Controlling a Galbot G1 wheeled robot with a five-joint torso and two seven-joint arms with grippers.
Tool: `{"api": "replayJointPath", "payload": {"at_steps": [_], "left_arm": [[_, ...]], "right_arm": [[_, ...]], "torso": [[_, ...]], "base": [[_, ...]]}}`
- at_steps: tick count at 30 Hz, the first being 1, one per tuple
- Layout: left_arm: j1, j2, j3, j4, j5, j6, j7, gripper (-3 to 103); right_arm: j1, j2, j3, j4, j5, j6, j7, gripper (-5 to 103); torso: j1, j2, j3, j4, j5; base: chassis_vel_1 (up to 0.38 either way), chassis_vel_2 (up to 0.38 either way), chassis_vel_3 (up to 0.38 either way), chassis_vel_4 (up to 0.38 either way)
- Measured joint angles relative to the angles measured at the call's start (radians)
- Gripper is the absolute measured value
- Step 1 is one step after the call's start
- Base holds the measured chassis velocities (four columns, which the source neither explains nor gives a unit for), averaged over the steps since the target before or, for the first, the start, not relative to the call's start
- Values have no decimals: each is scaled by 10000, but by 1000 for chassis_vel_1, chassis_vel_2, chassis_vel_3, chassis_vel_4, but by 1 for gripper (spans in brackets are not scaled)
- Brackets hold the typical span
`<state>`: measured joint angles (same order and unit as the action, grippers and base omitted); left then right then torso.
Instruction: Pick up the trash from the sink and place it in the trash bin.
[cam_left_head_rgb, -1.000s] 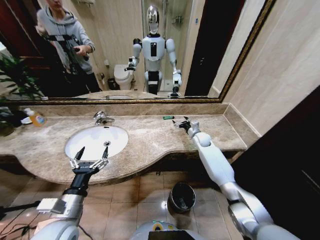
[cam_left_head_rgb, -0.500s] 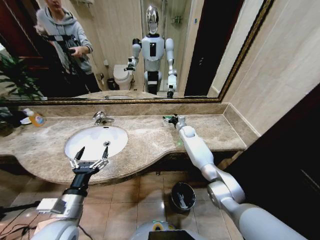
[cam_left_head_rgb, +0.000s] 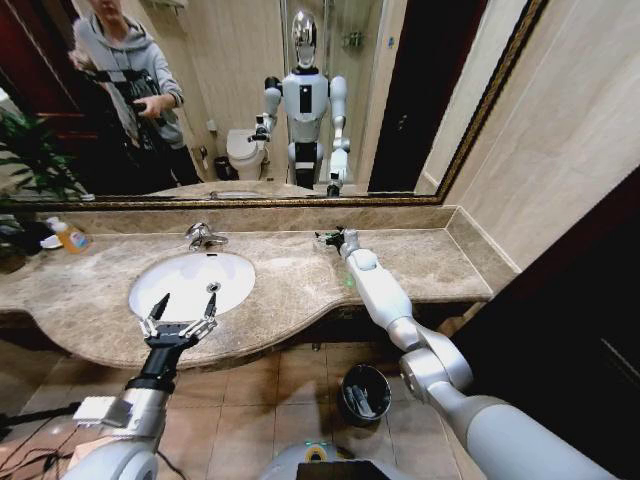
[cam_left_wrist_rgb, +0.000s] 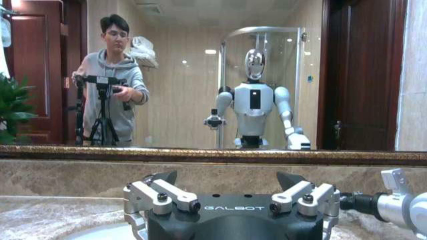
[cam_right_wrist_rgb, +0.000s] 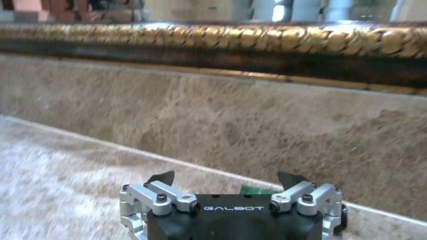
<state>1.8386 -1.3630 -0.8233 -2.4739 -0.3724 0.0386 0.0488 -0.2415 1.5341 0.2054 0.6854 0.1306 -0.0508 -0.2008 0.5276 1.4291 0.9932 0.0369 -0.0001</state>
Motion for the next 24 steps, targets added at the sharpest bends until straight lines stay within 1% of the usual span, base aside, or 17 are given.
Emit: {"api": "replayJointPath", "payload": {"at_steps": [10,12,18,19,21,22,24], "left_arm": [[-1,0,0,0,0,0,0,100],[0,0,0,-1,0,0,0,100],[0,0,0,0,0,0,0,100],[0,0,0,0,0,0,0,100],[0,0,0,0,0,0,0,100],[0,0,0,0,0,0,0,100],[0,0,0,0,0,0,0,100]], "right_arm": [[-30,-290,-332,88,14,-216,-161,100],[48,-391,-410,58,14,-259,-292,100],[292,-261,-491,-206,2,-331,-301,100],[346,-214,-521,-276,-30,-447,-253,100],[377,-192,-571,-253,-210,-925,-204,100],[377,-192,-571,-253,-210,-925,-204,100],[382,-274,-633,-121,-380,-1389,-295,100]], "torso": [[0,0,0,-1,1],[0,1,-1,-2,0],[0,1,-1,-1,1],[0,0,0,0,1],[0,0,-1,0,0],[0,0,-1,0,0],[-1,1,-2,1,0]], "base": [[0,0,0,0],[0,0,0,0],[0,0,0,0],[0,0,0,0],[0,0,0,0],[0,0,0,0],[0,0,0,0]]}}
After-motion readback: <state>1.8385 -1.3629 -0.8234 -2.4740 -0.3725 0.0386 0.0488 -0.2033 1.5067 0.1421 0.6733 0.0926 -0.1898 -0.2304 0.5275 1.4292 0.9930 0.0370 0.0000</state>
